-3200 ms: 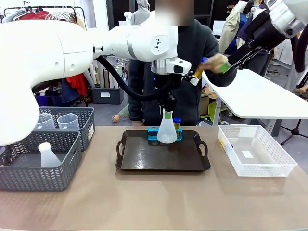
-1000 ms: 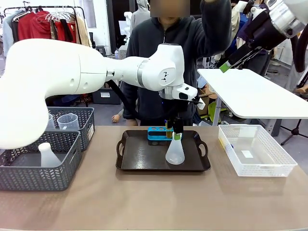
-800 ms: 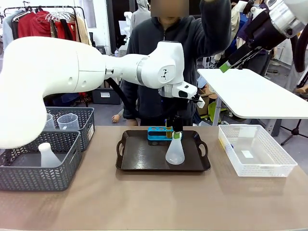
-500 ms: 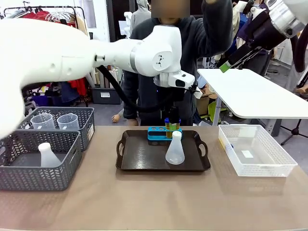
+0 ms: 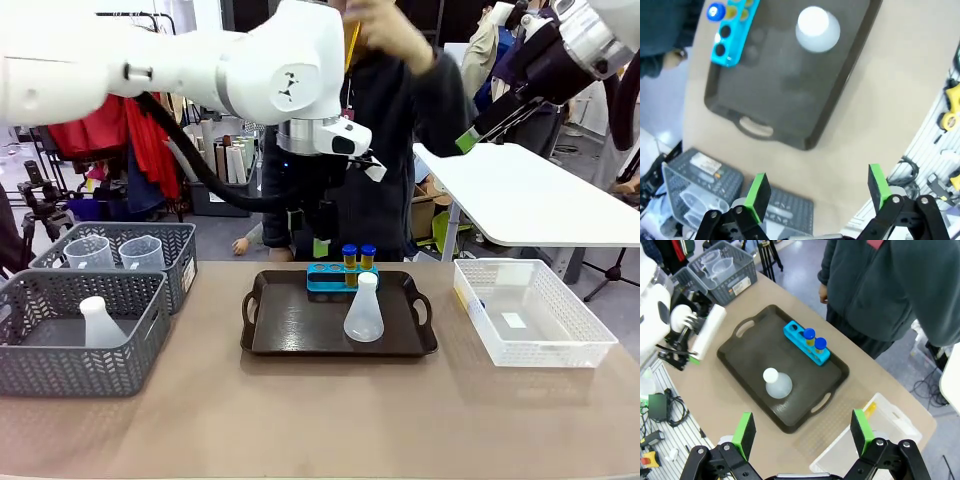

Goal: Prepare the laboratory tools.
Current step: Pick up one Large Measuring Cup and place it on the Handle tray.

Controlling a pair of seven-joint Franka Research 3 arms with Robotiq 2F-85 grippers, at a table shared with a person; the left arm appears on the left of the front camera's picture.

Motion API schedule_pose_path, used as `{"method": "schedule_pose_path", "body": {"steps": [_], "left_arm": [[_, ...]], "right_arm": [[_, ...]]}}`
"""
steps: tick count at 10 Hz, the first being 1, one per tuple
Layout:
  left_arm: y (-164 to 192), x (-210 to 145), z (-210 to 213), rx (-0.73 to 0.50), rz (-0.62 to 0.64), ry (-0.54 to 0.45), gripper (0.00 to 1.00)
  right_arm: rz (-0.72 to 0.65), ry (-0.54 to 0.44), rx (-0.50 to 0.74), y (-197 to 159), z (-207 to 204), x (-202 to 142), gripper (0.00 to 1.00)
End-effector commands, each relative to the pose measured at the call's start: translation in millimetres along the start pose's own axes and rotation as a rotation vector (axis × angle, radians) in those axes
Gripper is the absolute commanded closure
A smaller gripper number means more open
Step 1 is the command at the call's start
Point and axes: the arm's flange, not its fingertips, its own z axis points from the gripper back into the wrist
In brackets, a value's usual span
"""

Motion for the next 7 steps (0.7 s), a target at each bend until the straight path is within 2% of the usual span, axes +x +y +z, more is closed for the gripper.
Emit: {"method": "schedule_pose_path", "body": {"steps": [1, 2, 4, 7], "left_arm": [[-8.0, -35.7, 10.0, 0.023, 0.076, 0.027, 0.00], [-7.9, -46.0, 17.1, 0.074, 0.135, 0.026, 0.00], [17.9, -76.1, 40.0, 0.117, 0.291, 0.001, 0.00], [59.3, -107.5, 49.7, 0.097, 0.482, 0.024, 0.00]], "right_arm": [[0.000, -0.006, 0.007, -0.3, 1.1, 0.6, 0.00], [0.000, -0.006, 0.007, -0.3, 1.1, 0.6, 0.00], [0.000, -0.006, 0.007, -0.3, 1.1, 0.6, 0.00], [0.000, -0.006, 0.007, -0.3, 1.1, 0.6, 0.00]]}}
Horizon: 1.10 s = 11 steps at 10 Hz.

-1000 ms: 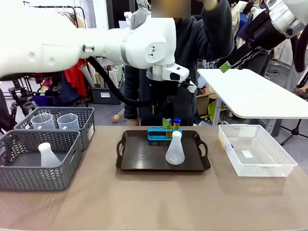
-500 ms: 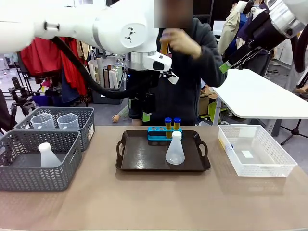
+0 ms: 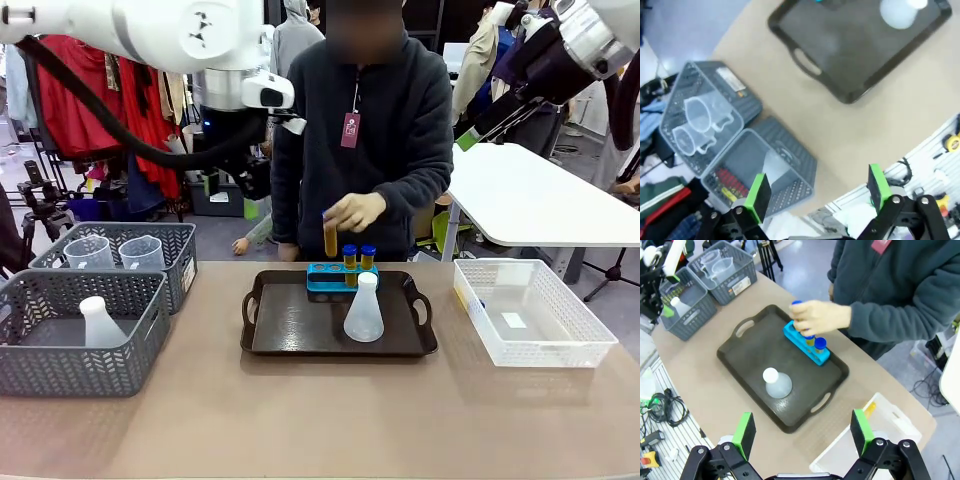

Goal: Prepare the laboratory tools.
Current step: Pick up one Large Measuring Cup and place it on the Handle tray.

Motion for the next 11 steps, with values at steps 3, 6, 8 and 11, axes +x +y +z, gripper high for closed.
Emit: {"method": "schedule_pose_path", "body": {"steps": [3, 6, 8, 11], "left_arm": [[24.7, -10.5, -8.9, 0.008, 0.174, 0.014, 0.00], [32.1, -6.8, -6.3, 0.002, 0.140, 0.022, 0.00], [32.1, -6.8, -6.3, 0.002, 0.140, 0.022, 0.00], [53.6, -1.7, -32.4, -0.029, 0.173, 0.018, 0.00]], "right_arm": [[0.001, -0.006, 0.008, 0.0, 1.0, 0.8, 0.00], [0.001, -0.006, 0.008, 0.0, 1.0, 0.8, 0.00], [0.001, -0.006, 0.008, 0.0, 1.0, 0.8, 0.00], [0.001, -0.006, 0.008, 0.0, 1.0, 0.8, 0.00]]}}
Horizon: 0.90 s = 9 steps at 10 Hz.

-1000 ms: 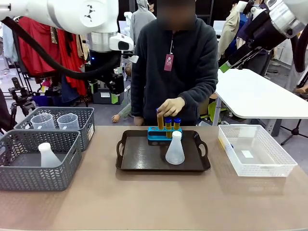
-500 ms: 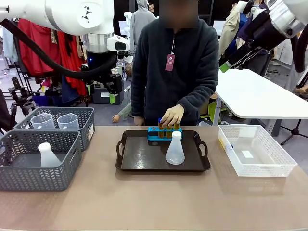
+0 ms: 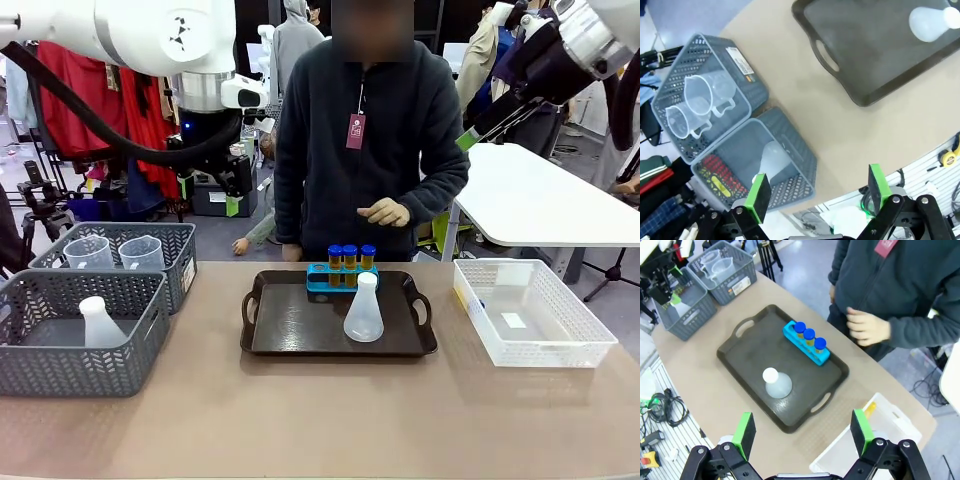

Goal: Prepare the laboratory tools.
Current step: Pick up one Large Measuring Cup and place it on the Handle tray.

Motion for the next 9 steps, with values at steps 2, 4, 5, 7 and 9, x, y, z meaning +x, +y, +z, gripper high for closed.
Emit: {"method": "schedule_pose_path", "body": {"steps": [2, 4, 5, 7, 9], "left_arm": [[46.9, -0.5, -28.1, -0.008, 0.117, -0.055, 0.00], [80.4, 1.7, -46.2, -0.003, 0.194, -0.064, 0.00], [103.3, 6.9, -56.1, 0.010, 0.251, -0.081, 0.00], [133.3, 13.7, -73.0, 0.026, 0.336, -0.093, 0.00], [156.9, 21.0, -90.4, 0.028, 0.422, -0.098, 0.00]], "right_arm": [[0.001, -0.006, 0.008, 0.1, 0.9, 0.8, 0.00], [0.001, -0.006, 0.008, 0.1, 0.9, 0.8, 0.00], [0.001, -0.006, 0.008, 0.1, 0.9, 0.8, 0.00], [0.001, -0.006, 0.008, 0.1, 0.9, 0.8, 0.00], [0.001, -0.006, 0.008, 0.1, 0.9, 0.8, 0.00]]}}
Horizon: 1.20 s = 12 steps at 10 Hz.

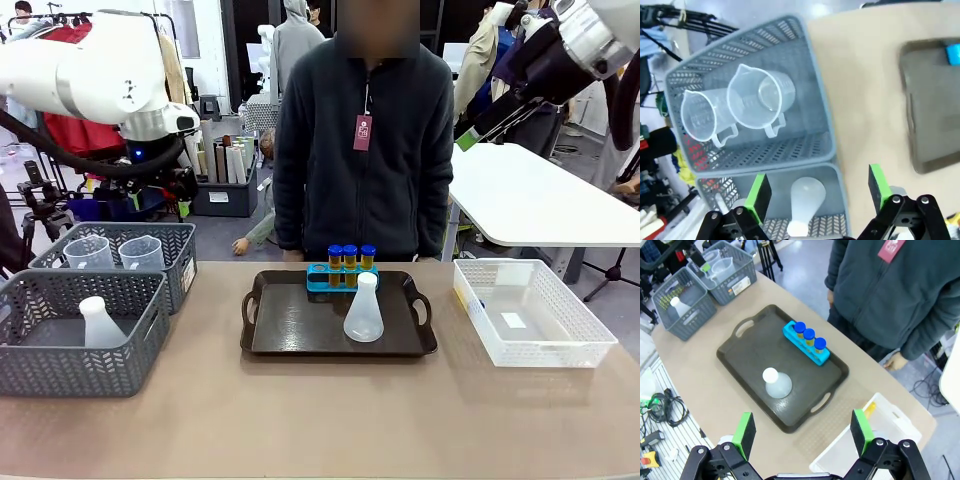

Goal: Prepare the laboratory tools.
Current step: Pick up one Large Measuring Cup and place it on the Handle tray.

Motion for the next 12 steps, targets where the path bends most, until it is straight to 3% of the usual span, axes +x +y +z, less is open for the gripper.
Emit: {"method": "schedule_pose_path", "body": {"steps": [1, 9, 12], "left_arm": [[4.6, 9.5, -15.0, -0.009, 0.084, 0.002, 0.00], [65.0, -10.4, -74.1, -0.019, 0.337, 0.083, 0.00], [81.7, -9.6, -103.1, -0.051, 0.352, 0.098, 0.00]], "right_arm": [[0.001, -0.006, 0.009, 0.2, 0.9, 0.9, 0.00], [0.001, -0.006, 0.009, 0.2, 0.9, 0.9, 0.00], [0.001, -0.006, 0.009, 0.2, 0.9, 0.9, 0.00]]}}
